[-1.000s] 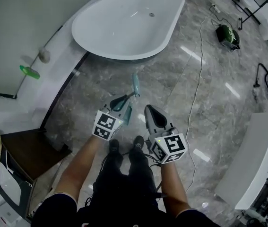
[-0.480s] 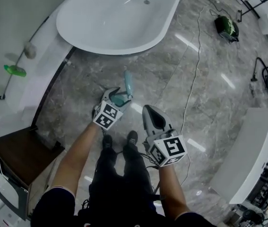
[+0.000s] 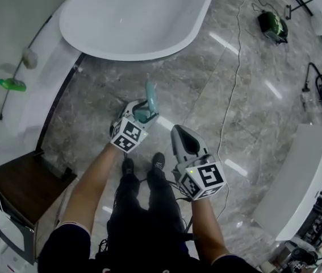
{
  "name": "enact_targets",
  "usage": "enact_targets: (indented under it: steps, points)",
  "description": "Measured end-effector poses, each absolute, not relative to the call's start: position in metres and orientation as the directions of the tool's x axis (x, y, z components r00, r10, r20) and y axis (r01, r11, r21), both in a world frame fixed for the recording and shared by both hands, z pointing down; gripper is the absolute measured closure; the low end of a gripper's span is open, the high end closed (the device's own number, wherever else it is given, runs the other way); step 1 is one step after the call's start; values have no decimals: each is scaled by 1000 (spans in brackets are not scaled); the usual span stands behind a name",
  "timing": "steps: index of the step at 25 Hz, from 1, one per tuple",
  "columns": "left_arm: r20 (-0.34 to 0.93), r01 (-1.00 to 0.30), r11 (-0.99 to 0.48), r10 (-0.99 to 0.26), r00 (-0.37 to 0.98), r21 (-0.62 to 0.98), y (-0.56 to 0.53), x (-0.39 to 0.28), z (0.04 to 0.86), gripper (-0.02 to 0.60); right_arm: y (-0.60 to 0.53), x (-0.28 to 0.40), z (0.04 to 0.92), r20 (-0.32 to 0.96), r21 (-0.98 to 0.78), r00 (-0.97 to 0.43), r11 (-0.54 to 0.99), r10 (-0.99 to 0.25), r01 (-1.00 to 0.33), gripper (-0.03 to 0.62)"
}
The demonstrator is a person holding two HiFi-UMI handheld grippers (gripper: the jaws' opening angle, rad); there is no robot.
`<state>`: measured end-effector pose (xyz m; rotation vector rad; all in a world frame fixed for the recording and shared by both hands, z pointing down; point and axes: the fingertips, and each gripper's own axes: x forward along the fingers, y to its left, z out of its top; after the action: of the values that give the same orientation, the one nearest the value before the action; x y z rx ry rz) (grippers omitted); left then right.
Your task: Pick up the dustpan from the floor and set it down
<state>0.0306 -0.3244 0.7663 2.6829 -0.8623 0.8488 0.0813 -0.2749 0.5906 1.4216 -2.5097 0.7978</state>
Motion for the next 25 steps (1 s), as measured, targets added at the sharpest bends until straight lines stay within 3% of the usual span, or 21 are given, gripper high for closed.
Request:
enact_targets:
  steps: [2, 5, 18, 25]
  points:
    - [573, -591, -806, -488, 658, -8, -325, 31, 765, 409, -274, 84, 592, 373, -376, -539, 409, -755, -832, 588]
    - [569, -601, -799, -506, 648, -26, -327, 33, 763, 463, -273, 87, 591, 375, -377, -536, 404, -756, -833, 588]
    - [577, -613, -789, -524, 626, -51, -307, 17, 750, 475, -266, 88, 578, 356, -376, -535, 407, -766, -833, 588]
    - [533, -638, -769, -557, 637, -41, -283, -2, 703, 476, -252, 82, 554, 322, -361, -529, 415, -785, -835, 588]
